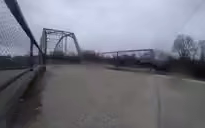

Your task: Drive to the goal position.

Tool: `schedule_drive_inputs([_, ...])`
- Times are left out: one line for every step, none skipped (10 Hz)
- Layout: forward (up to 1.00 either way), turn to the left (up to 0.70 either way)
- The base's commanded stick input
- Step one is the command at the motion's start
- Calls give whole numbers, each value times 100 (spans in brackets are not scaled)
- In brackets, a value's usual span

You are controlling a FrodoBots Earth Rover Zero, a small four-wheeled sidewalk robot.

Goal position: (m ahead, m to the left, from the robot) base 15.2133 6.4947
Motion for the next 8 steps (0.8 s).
schedule_drive_inputs([70,0])
schedule_drive_inputs([70,0])
schedule_drive_inputs([70,0])
schedule_drive_inputs([70,0])
schedule_drive_inputs([70,0])
schedule_drive_inputs([72,0])
schedule_drive_inputs([85,0])
schedule_drive_inputs([85,0])
